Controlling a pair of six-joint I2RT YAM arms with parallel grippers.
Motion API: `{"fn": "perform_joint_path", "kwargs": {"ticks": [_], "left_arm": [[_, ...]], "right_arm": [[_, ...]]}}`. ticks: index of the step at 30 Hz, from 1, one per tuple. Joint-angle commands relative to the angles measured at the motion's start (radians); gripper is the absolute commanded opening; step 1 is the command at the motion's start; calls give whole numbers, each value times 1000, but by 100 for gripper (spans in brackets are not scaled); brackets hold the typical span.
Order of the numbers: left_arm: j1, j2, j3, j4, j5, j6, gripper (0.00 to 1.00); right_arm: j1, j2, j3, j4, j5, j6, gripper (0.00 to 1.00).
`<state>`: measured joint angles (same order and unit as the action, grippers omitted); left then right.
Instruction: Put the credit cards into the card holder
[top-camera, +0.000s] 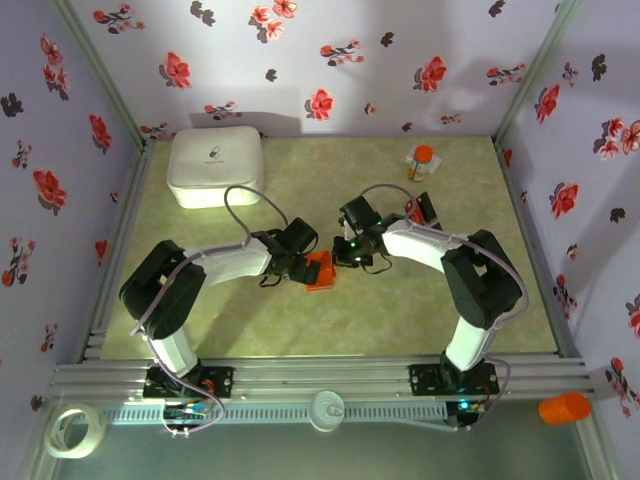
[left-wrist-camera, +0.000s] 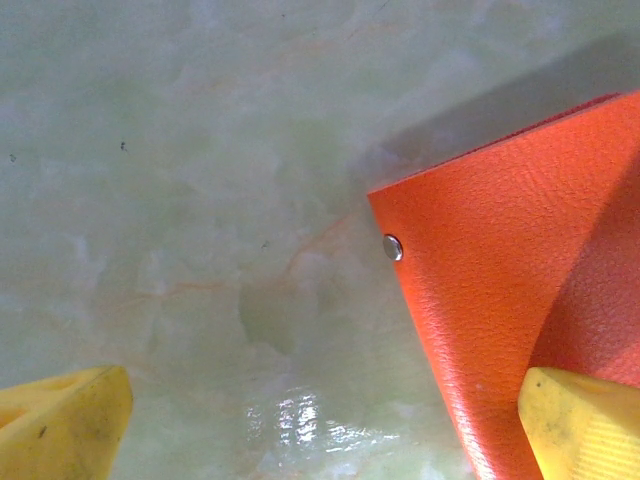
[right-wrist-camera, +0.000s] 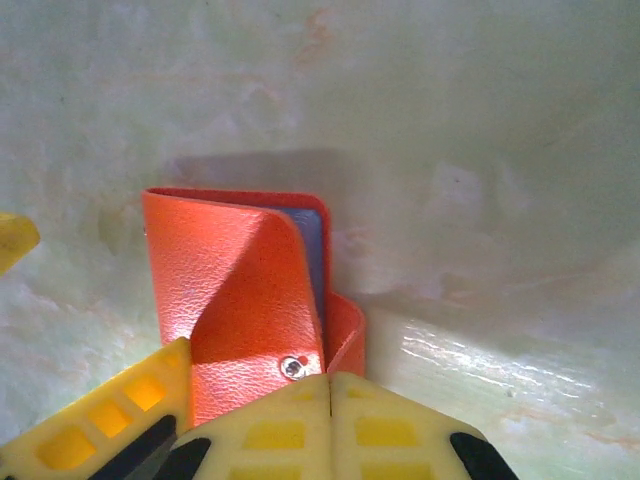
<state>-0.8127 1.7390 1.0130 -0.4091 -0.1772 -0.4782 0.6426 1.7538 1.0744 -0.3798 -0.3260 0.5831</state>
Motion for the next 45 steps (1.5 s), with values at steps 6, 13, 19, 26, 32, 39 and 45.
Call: {"fn": "perform_joint_path", "kwargs": {"ticks": [6, 13, 19, 26, 32, 39, 45], "left_arm": [[-6, 45, -7, -93, -43, 36, 100], [-7, 43, -8, -92, -42, 36, 100], [-8, 44, -8, -90, -42, 36, 100], [-8, 43, -7, -89, -42, 36, 100], [-8, 45, -5, -92, -42, 38, 100], [-8, 45, -3, -94, -42, 35, 100], [-8, 48, 7, -98, -41, 37, 100]], "right_arm": [[46, 61, 66, 0, -31, 1, 0], [55, 87, 65, 3, -18, 1, 0], [56, 93, 47, 8, -9, 1, 0], [55, 70, -2, 25, -9, 7, 0], [55, 53, -34, 34, -3, 11, 0], [57, 52, -52, 39, 0, 6, 0], [67, 37, -90, 18, 32, -21, 0]]}}
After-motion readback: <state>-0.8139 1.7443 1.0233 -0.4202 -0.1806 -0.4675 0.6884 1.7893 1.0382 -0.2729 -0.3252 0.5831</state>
